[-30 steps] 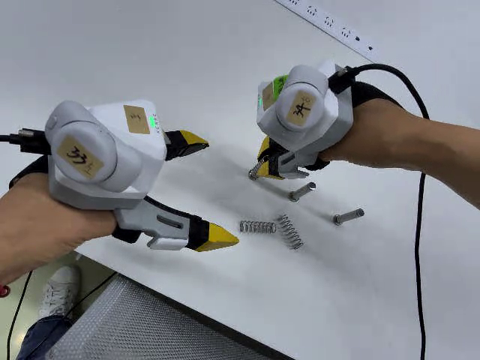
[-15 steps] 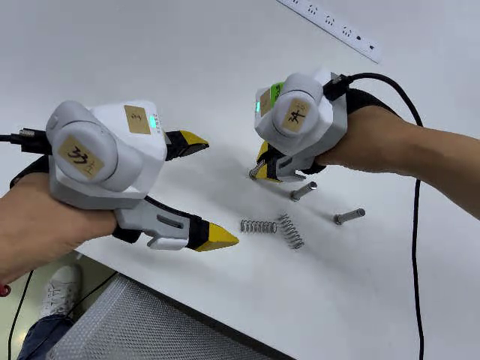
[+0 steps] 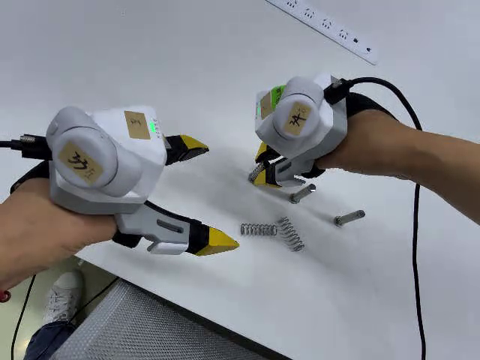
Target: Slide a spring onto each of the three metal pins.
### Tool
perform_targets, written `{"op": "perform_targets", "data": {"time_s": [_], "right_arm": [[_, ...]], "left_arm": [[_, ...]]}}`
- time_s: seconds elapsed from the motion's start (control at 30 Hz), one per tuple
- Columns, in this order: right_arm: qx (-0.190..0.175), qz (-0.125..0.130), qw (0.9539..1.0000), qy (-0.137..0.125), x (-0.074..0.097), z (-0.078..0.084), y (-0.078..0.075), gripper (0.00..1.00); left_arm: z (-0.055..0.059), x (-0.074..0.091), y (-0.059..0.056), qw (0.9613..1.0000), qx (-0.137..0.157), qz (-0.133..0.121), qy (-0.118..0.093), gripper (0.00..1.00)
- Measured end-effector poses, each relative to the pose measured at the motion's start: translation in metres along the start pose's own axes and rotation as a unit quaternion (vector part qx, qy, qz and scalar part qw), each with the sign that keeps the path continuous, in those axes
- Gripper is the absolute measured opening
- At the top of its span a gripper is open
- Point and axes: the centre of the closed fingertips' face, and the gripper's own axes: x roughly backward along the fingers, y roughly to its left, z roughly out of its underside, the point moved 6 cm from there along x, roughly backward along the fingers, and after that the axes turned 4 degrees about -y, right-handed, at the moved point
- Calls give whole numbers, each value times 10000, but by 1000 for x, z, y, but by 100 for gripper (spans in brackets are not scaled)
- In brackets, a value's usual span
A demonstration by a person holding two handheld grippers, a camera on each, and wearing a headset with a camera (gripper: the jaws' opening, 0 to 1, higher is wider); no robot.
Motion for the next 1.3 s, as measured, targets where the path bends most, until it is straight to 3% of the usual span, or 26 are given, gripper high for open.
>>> {"op": "perform_targets", "data": {"time_s": [0.2,0.47,0.77,1.03,1.23,1.27,1.3], "right_arm": [[-197,85,9995,-235,9,1,1,26],[-326,210,9974,-609,36,5,6,39],[-833,562,9855,-1364,72,16,21,57],[-1406,1074,9628,-2042,103,40,42,69],[-1869,1432,9333,-2713,121,66,66,78],[-1907,1490,9307,-2743,122,71,70,79],[-1969,1598,9234,-2883,125,77,76,81]], "left_arm": [[-4,0,-4,10000,-57,21,56,81],[-7,1,-6,9997,-170,60,172,81],[-11,1,-8,9989,-313,137,318,81],[-10,4,-8,9975,-445,203,516,81],[-11,-1,-13,9955,-561,281,708,79],[-11,-2,-14,9951,-575,296,743,79],[-11,-3,-16,9945,-604,307,802,78]]}}
